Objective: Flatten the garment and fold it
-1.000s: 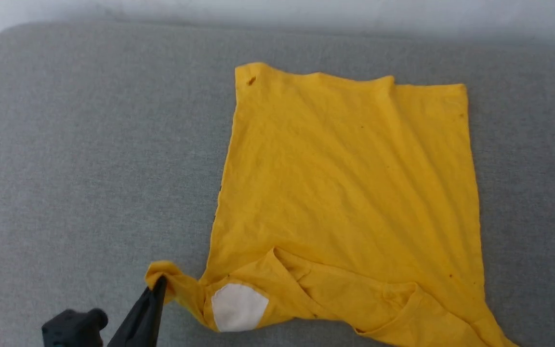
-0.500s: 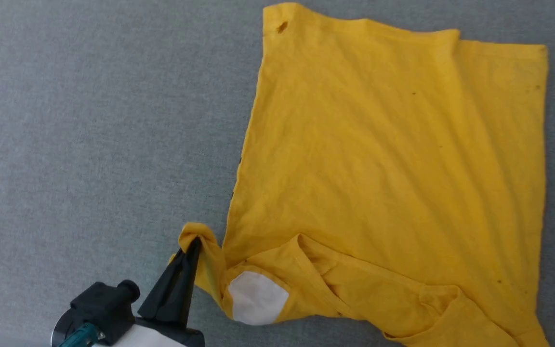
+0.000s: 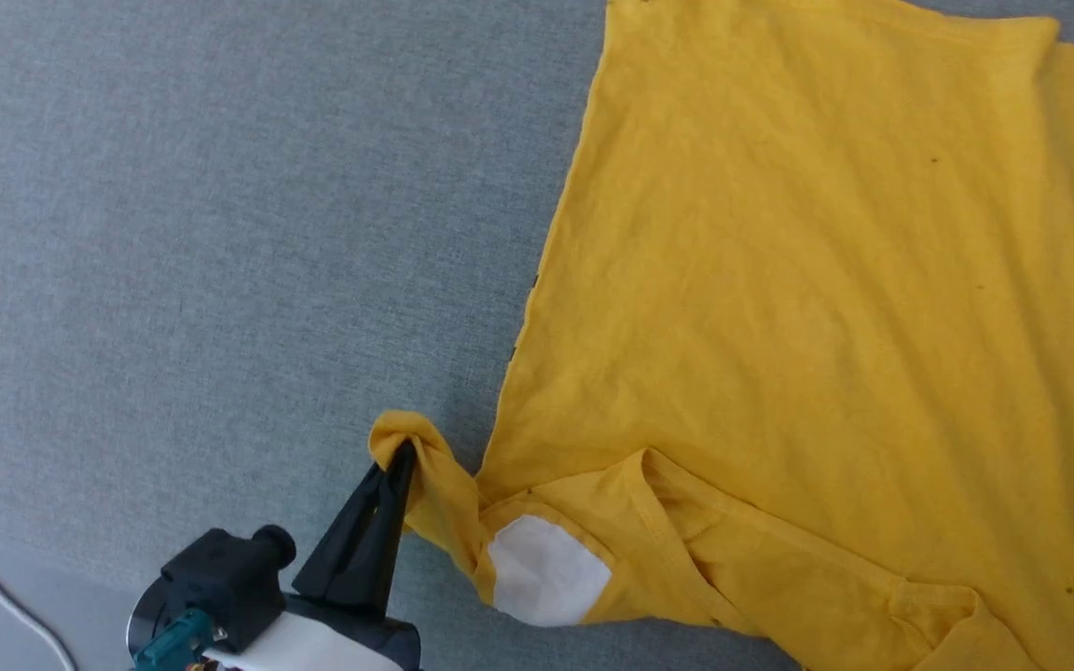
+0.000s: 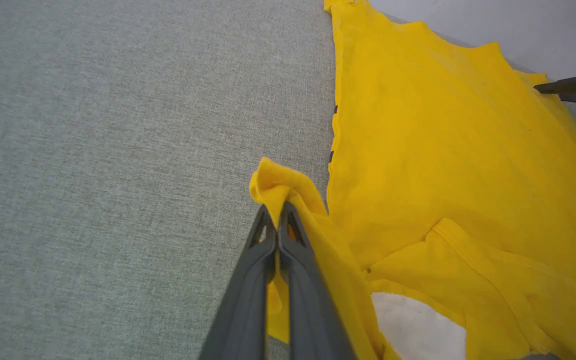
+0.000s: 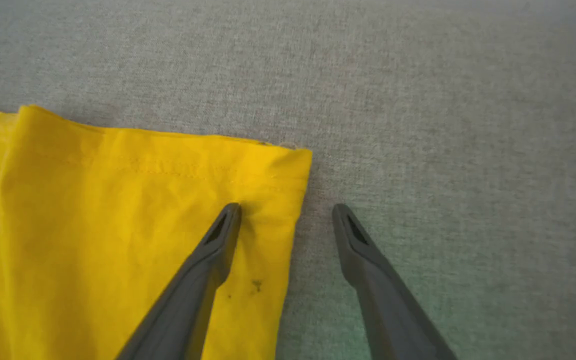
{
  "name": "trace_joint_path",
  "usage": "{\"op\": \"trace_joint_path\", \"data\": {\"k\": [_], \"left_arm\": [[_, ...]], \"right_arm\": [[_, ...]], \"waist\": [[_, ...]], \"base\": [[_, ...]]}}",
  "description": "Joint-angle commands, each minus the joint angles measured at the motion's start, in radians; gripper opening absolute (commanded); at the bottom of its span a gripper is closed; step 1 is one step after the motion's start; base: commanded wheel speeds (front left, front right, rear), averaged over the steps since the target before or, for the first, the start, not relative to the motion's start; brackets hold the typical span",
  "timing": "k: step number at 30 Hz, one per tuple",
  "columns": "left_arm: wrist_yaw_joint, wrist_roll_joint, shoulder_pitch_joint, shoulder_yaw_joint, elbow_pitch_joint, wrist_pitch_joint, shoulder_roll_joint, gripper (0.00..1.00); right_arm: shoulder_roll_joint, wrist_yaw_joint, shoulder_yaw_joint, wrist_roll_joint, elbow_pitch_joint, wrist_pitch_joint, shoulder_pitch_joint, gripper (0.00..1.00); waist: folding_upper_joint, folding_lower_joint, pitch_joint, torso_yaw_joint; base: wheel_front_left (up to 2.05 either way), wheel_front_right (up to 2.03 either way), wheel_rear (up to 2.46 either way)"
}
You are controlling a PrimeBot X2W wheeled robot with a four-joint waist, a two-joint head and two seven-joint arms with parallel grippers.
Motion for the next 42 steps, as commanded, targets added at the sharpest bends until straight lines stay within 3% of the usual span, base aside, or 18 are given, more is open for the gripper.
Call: {"op": "trace_joint_path", "data": {"k": [1, 2, 3, 9, 18, 26, 33, 38, 42], "left_arm": [[-0.009, 0.000, -0.019, 0.000, 0.003, -0.008, -0.006, 0.00], [-0.010, 0.000, -0.021, 0.000, 0.004, -0.008, -0.006, 0.00], [-0.010, 0.000, -0.023, 0.000, 0.005, -0.008, -0.006, 0.00], [-0.015, 0.000, -0.034, 0.009, 0.019, -0.013, 0.003, 0.00], [-0.015, -0.011, -0.024, 0.042, 0.032, -0.020, 0.031, 0.00], [-0.009, -0.042, 0.023, 0.090, 0.020, -0.030, 0.064, 0.00], [-0.006, -0.074, 0.073, 0.106, 0.012, -0.020, 0.081, 0.00], [0.005, -0.093, 0.117, 0.118, 0.016, -0.018, 0.086, 0.00], [-0.001, -0.106, 0.123, 0.112, 0.032, -0.024, 0.076, 0.00]], "right_arm": [[0.004, -0.001, -0.005, -0.008, 0.003, 0.003, 0.006, 0.60], [0.009, -0.001, -0.010, -0.014, 0.004, 0.007, 0.006, 0.17], [0.012, -0.001, -0.014, -0.021, 0.004, 0.010, 0.007, 0.00], [0.022, -0.001, -0.012, -0.010, -0.027, -0.033, 0.000, 0.00], [0.029, -0.001, -0.066, 0.097, -0.136, -0.136, 0.079, 0.00], [0.096, -0.001, -0.283, 0.174, -0.357, -0.148, 0.349, 0.00], [0.225, -0.001, -0.452, 0.266, -0.513, -0.071, 0.666, 0.00], [0.282, -0.001, -0.478, 0.321, -0.551, -0.021, 0.863, 0.00], [0.289, -0.001, -0.433, 0.357, -0.451, -0.073, 0.922, 0.00]], "waist": [[0.0000, -0.0001, 0.011, 0.011], [0.0000, -0.0001, 0.011, 0.012], [0.0000, -0.0001, 0.010, 0.011], [0.0000, -0.0001, -0.022, -0.017], [0.0000, -0.0001, -0.153, -0.115], [0.0000, -0.0001, -0.276, -0.230], [0.0000, -0.0001, -0.310, -0.296], [0.0000, -0.0001, -0.318, -0.327], [0.0000, -0.0001, -0.318, -0.334]], "base": [[0.00, 0.00, 0.00], [0.00, 0.00, 0.00], [0.00, 0.00, 0.00], [0.00, 0.00, 0.00], [0.00, 0.00, 0.00], [0.00, 0.00, 0.00], [0.00, 0.00, 0.00], [0.00, 0.00, 0.00], [0.00, 0.00, 0.00]]}}
